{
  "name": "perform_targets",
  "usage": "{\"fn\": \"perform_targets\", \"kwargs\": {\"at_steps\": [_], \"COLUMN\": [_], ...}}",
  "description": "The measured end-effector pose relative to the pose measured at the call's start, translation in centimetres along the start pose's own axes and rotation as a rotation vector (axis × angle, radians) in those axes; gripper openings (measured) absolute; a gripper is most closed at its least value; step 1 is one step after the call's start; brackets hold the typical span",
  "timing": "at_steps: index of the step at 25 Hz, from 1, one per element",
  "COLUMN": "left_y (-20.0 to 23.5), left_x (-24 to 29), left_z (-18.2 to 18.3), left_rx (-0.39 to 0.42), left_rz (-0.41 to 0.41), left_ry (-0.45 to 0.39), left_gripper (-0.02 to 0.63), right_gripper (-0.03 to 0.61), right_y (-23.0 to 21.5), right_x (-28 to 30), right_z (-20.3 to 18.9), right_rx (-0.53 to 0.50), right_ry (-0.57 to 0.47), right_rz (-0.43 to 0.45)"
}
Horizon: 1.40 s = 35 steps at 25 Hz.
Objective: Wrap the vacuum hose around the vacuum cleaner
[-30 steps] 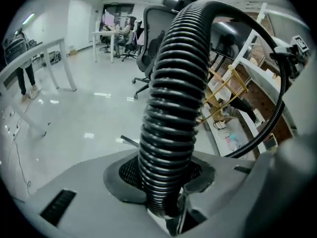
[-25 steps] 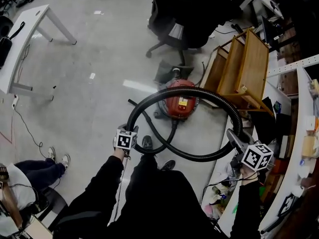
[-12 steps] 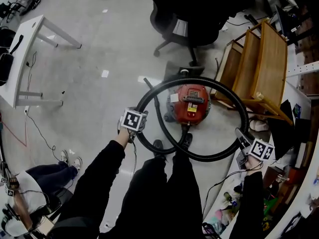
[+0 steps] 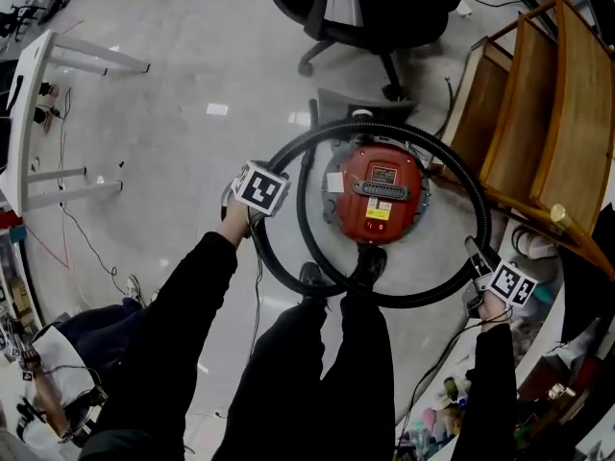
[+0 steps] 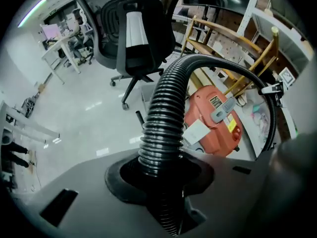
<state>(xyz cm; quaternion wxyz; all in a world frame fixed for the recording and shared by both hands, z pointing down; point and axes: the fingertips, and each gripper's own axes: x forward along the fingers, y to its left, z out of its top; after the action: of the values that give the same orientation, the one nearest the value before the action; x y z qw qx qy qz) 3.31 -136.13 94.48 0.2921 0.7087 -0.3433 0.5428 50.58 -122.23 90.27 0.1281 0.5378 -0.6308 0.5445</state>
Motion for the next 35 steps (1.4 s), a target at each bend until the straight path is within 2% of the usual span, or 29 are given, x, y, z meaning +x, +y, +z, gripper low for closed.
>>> {"fn": "perform_targets", "kwargs": {"at_steps": [5, 11, 13, 15, 17, 19, 20, 22, 24, 25, 30, 35], "left_y": [0.4, -1.0, -1.1, -0.2, 0.7, 0.8, 0.5, -0.6, -2.1, -2.8, -5.2, -6.1], "left_x": [7.5, 12.3, 12.5, 11.4, 9.0, 6.0, 4.6, 2.0, 0.0, -0.7, -2.6, -5.1], "left_z": [-1.0, -2.4, -2.6, -2.1, -1.6, -2.0, -2.5, -4.1, -6.0, -7.0, -11.0, -11.9], "left_rx": [-0.006, 0.013, 0.009, 0.003, 0.013, -0.015, -0.050, -0.120, -0.150, -0.155, -0.221, -0.340], "left_rz": [0.020, 0.004, 0.012, 0.053, 0.080, 0.059, 0.037, -0.006, -0.032, -0.043, -0.085, -0.117], "left_ry": [0.059, 0.052, -0.002, -0.105, -0.212, -0.288, -0.316, -0.357, -0.373, -0.371, -0.350, -0.376], "left_gripper": [0.143, 0.148, 0.250, 0.329, 0.341, 0.339, 0.339, 0.339, 0.339, 0.339, 0.339, 0.339], "right_gripper": [0.169, 0.169, 0.169, 0.169, 0.170, 0.180, 0.216, 0.351, 0.381, 0.391, 0.391, 0.391], "right_y": [-3.8, -7.3, -8.4, -9.3, -9.8, -10.6, -11.3, -13.1, -14.3, -14.3, -11.4, -7.4], "right_x": [6.5, 11.4, 12.5, 13.5, 14.4, 15.5, 16.0, 16.5, 16.3, 16.2, 15.2, 12.3], "right_z": [-3.2, -5.1, -5.8, -6.4, -7.0, -7.7, -8.3, -8.9, -9.0, -9.1, -8.9, -8.7], "right_rx": [0.036, 0.065, 0.049, 0.040, 0.027, 0.000, -0.025, -0.083, -0.114, -0.117, -0.135, -0.104], "right_ry": [0.018, 0.026, 0.036, 0.046, 0.051, 0.072, 0.095, 0.142, 0.164, 0.169, 0.145, 0.102], "right_rz": [0.001, -0.052, -0.069, -0.081, -0.098, -0.146, -0.189, -0.299, -0.381, -0.394, -0.352, -0.308]}}
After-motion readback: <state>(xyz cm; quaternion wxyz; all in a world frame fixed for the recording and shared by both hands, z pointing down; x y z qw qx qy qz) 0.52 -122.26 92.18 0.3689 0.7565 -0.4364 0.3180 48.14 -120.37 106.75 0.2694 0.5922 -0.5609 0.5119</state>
